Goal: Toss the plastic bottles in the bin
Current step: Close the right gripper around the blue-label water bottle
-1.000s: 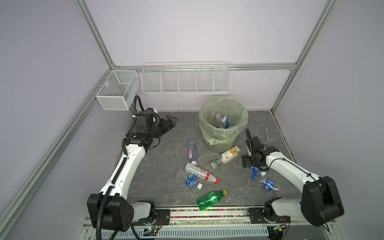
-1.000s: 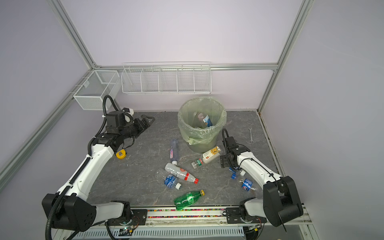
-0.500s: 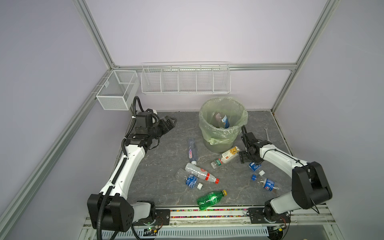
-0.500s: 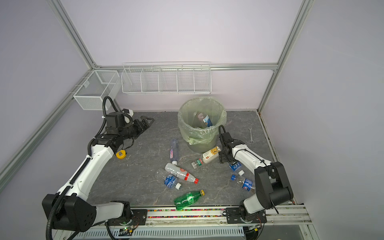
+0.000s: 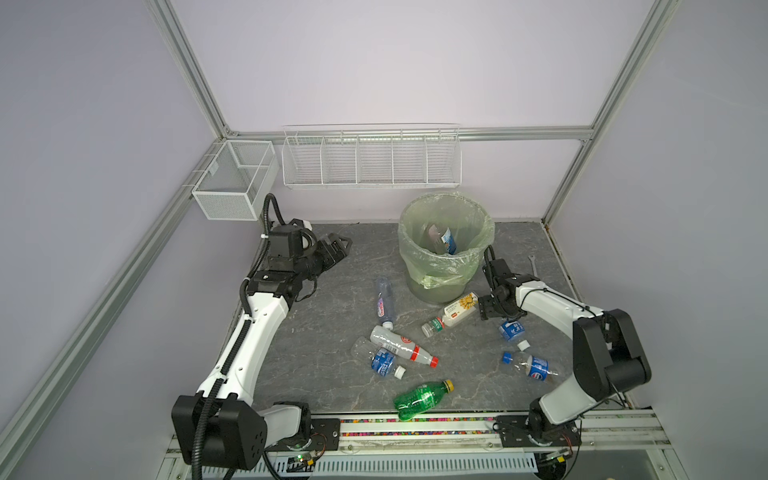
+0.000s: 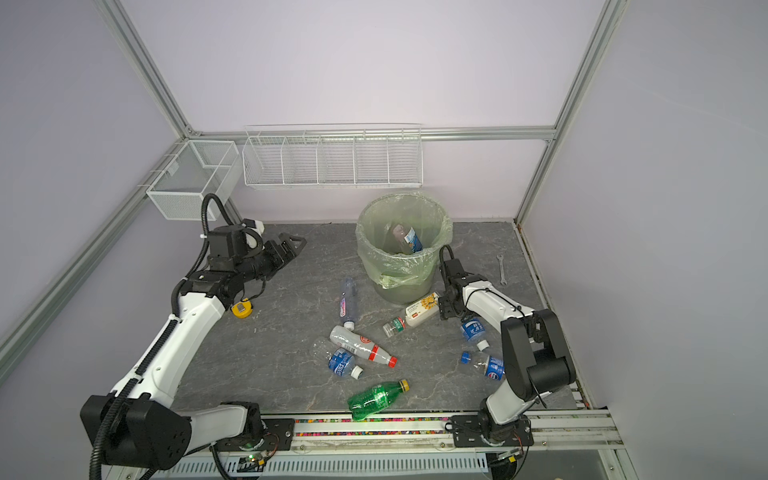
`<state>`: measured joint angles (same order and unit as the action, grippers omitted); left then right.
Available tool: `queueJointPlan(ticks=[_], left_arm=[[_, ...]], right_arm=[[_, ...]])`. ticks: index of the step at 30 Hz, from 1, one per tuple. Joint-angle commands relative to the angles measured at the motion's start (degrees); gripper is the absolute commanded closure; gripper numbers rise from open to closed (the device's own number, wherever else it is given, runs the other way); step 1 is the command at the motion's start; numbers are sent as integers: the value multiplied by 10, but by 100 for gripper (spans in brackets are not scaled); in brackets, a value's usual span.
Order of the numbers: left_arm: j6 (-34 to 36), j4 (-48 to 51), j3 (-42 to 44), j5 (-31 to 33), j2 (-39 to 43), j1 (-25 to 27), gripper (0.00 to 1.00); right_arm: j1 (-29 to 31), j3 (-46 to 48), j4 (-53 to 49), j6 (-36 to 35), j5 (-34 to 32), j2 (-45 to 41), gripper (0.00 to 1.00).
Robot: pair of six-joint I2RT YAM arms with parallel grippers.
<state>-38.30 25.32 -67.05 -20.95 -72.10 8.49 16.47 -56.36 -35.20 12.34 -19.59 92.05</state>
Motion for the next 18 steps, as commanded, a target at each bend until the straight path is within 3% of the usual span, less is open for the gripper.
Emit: queueJointPlan(ticks=[1,18], left_arm=[[14,10,7,6,12,-6,0],[17,15,3,2,12,-14,0]], right_arm=[[-4,4,14,-7,14,-5,11],[-38,51,20,17,10,-40,0]])
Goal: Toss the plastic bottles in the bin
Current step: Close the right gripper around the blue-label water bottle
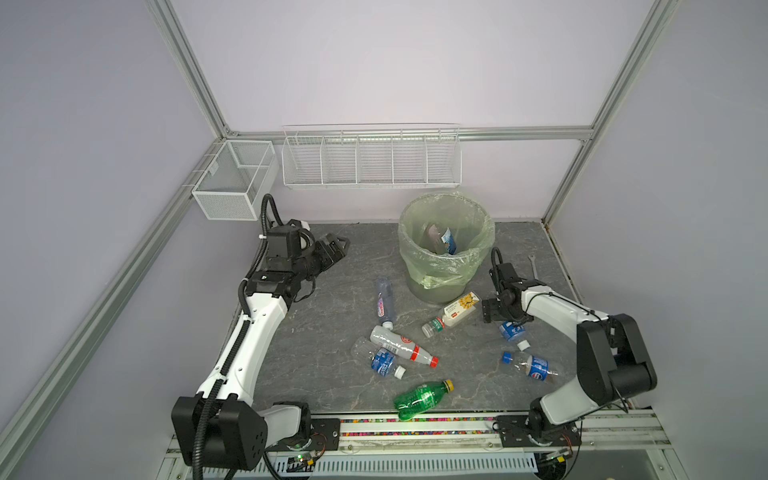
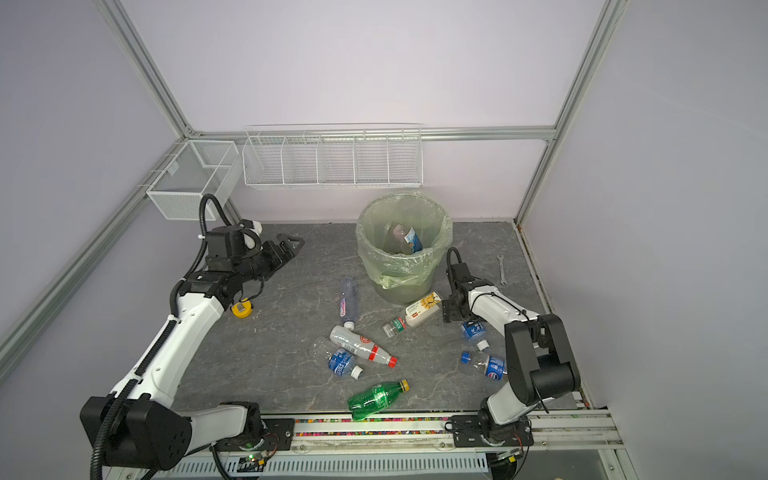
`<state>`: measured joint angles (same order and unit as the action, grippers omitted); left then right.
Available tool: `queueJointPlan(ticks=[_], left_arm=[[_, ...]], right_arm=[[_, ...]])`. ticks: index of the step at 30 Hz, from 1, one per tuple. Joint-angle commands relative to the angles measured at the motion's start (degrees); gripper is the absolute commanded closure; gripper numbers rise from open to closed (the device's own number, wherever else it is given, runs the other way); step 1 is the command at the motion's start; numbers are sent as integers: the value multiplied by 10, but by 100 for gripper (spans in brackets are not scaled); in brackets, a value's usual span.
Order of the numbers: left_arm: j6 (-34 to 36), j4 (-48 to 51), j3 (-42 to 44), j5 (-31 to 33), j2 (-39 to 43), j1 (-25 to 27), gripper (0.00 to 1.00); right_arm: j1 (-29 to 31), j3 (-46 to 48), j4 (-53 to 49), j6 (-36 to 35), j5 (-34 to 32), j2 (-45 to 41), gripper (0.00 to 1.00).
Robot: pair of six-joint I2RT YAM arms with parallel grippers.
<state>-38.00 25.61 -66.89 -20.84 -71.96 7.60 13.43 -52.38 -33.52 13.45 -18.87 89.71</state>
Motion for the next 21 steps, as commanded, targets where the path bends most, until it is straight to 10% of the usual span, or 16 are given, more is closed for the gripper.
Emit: queueJointPlan(ticks=[1,21], left_arm=[[14,12,3,1,11,-5,0],[20,19,19,20,27,-12,0]], right_arm=[[-8,11,3,5,4,-15,3],[-74,-11,13,4,13,-21,41]])
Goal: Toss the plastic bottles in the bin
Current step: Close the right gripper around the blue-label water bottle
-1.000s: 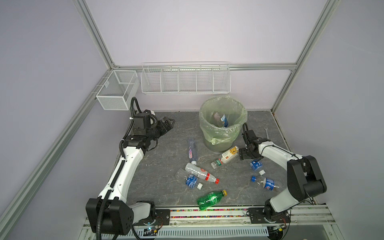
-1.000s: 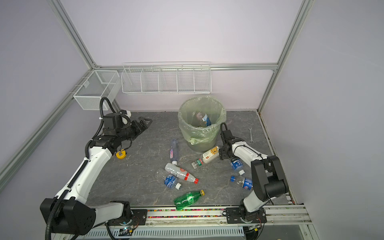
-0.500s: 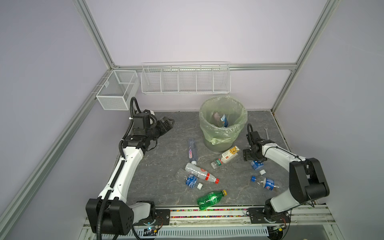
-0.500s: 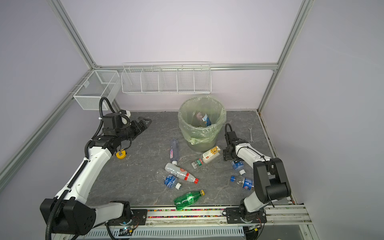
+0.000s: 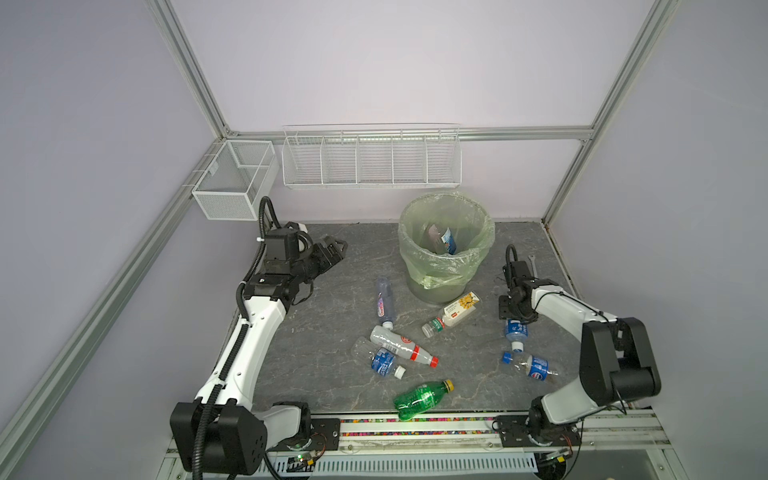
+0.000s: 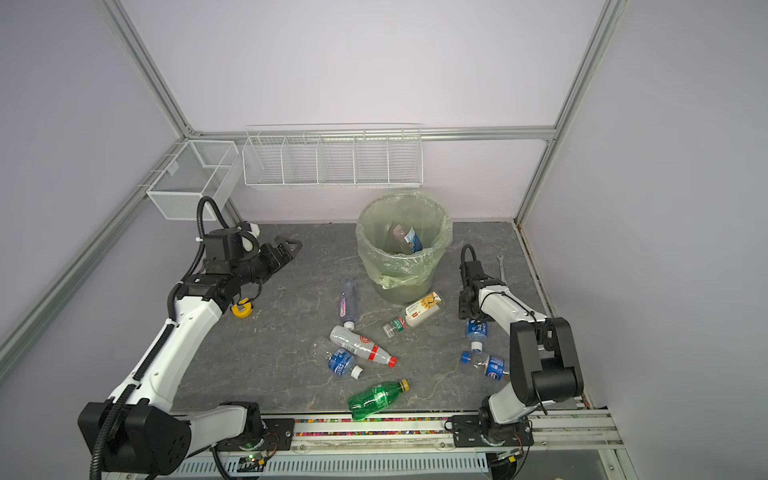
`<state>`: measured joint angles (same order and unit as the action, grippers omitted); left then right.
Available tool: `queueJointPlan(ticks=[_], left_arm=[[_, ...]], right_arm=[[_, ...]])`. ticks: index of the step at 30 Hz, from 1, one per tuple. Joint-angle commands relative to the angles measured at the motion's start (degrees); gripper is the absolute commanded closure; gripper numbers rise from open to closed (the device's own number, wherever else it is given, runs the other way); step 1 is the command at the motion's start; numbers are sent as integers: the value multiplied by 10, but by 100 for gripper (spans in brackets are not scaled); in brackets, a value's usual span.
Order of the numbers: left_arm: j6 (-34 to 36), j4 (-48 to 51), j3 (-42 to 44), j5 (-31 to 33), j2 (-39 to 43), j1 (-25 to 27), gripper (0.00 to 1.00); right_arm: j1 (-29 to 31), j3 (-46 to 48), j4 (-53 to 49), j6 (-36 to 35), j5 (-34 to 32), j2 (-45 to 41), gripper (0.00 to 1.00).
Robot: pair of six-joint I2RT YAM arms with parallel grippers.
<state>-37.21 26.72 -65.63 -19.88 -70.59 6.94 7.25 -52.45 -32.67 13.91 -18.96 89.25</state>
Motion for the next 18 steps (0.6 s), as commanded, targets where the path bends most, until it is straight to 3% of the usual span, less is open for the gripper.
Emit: queueJointPlan(ticks=[1,5,18], left_arm=[[12,9,8,12,13,-5,0],[15,9,14,17,14,-7,0],[28,15,51,23,23,-27,0]], right_arm=[[-16,-11,7,0,21,-16,42],[-27,-16,8,-1,46,-19,48],[-36,-59,-44,0,108,-117,48]])
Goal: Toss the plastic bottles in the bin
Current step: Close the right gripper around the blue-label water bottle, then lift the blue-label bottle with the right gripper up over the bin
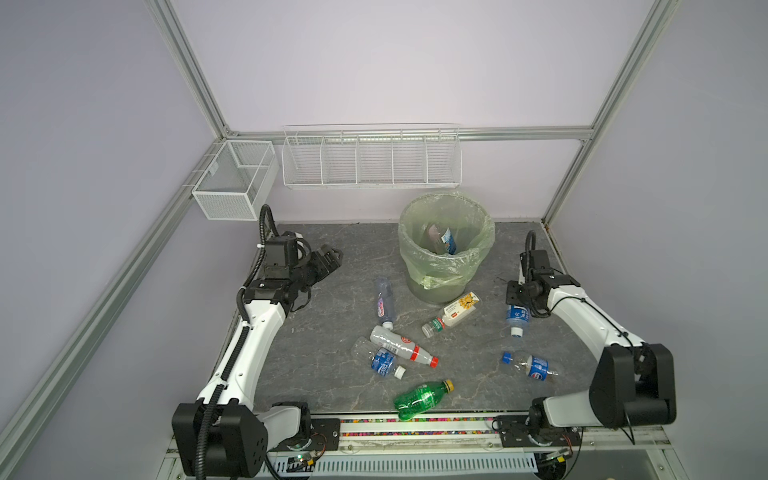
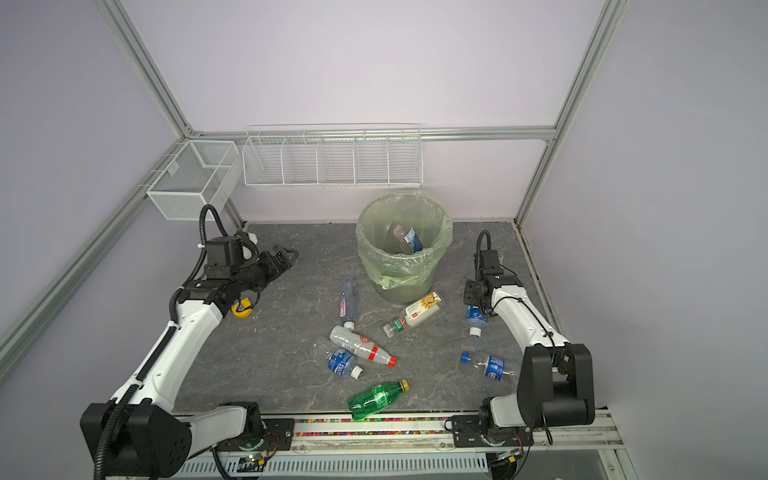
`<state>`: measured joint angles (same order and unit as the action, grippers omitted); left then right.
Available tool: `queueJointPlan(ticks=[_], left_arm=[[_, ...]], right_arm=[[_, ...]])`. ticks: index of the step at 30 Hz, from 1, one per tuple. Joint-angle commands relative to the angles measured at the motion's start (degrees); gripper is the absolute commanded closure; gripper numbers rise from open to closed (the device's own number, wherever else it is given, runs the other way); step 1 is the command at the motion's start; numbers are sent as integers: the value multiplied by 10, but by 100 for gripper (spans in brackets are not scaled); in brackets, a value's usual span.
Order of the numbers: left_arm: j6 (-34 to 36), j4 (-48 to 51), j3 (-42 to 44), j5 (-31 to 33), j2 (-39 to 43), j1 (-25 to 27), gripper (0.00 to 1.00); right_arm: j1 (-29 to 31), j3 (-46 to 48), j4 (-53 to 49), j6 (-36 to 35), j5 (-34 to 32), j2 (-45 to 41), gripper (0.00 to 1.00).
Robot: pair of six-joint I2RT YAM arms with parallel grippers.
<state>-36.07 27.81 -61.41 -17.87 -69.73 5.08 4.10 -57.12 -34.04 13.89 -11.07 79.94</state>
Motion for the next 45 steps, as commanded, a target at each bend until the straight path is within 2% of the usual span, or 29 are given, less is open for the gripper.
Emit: queueJointPlan(ticks=[1,10,15,22,27,31,35,41,45], left_arm=[[20,5,12,0,16,-13,0],[26,6,28,-43,20,-45,0],[45,8,18,-27,8,-50,0],[36,-1,12,-45,-18,-58,0],[61,17,-23,-19,-32,-58,0],[66,43,-62,-62,-77,-58,0],[57,37,-65,-75,-104,-58,0],[69,28,-47,-63,-90,-58,0],[71,23,-36,-69,-79,-58,0]], right_arm=[[-5,-13,-34,1,34,-35,48],[-4,-19,-66,7,102,-124,49],[-4,-11,-60,19,136,-165,49],[-5,-7,-44,24,168,-221,49],[-4,-17,-25,27,201,-239,49],[-5,-11,-5,49,216,-247,50],[-4,-5,13,65,224,-265,50],[5,-2,62,85,273,-281,49],[45,-2,105,94,288,-280,50]])
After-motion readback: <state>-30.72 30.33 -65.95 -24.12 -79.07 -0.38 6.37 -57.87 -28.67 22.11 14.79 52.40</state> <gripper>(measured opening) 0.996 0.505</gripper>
